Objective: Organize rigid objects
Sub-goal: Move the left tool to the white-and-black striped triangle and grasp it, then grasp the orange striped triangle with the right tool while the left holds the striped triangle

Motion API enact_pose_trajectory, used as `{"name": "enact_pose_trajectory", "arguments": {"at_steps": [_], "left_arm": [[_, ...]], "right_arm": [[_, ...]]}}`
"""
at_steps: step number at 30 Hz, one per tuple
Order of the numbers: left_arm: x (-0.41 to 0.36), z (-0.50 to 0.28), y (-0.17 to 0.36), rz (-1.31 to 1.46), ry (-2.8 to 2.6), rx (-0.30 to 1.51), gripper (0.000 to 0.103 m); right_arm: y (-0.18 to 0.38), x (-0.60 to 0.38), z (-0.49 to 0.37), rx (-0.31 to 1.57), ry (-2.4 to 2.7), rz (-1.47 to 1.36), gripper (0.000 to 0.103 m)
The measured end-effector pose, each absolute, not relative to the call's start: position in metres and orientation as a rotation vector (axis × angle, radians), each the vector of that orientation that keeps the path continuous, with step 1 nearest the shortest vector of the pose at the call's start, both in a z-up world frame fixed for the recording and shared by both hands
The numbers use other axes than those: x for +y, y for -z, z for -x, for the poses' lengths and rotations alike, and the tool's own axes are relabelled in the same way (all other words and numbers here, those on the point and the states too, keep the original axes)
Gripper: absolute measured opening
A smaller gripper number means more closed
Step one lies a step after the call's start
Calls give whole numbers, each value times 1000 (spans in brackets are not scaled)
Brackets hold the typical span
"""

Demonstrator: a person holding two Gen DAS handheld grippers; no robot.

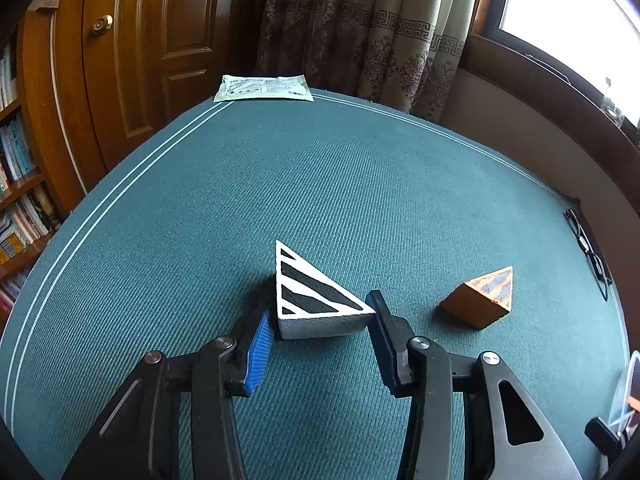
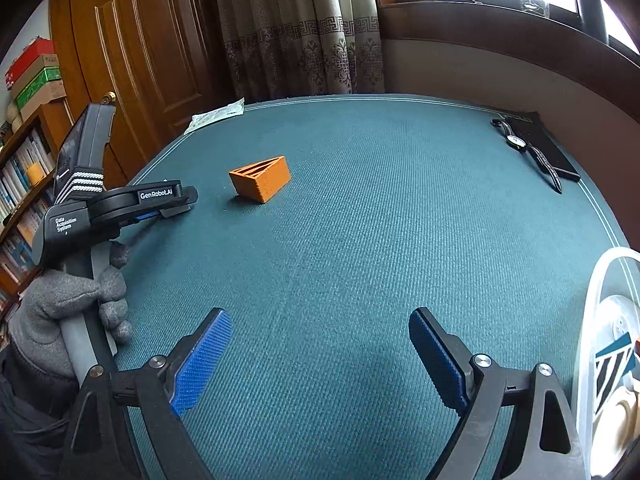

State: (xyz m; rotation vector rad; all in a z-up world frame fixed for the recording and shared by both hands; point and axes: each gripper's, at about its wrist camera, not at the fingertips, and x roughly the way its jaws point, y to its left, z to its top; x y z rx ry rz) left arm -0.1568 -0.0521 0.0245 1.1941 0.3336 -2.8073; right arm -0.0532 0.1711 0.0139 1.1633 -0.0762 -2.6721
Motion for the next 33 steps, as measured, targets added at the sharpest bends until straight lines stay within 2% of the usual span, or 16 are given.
{"name": "enact_pose_trajectory", "arguments": {"at_steps": [10, 19, 23, 24, 29, 33], "left_arm": [[-66, 142, -33, -1116, 2782, 336, 46], [-75, 140, -31, -1112, 2756, 368, 46], [-79, 140, -30, -1112, 2747, 382, 46], [-79, 139, -30, -1113, 2746, 383, 46], [-77, 140, -29, -1119, 2748, 379, 46], [-76, 140, -28, -1121, 2750, 381, 46]], "right_arm": [[-12, 137, 116, -62, 2621, -1143, 93], [-12, 100, 160, 62, 2558, -1123, 91], [-10, 94, 175, 77, 2553, -1137, 84], [-9, 94, 179, 77, 2553, -1143, 79], [-5, 92, 187, 73, 2554, -1157, 66], [-5, 92, 189, 71, 2557, -1149, 64]]}}
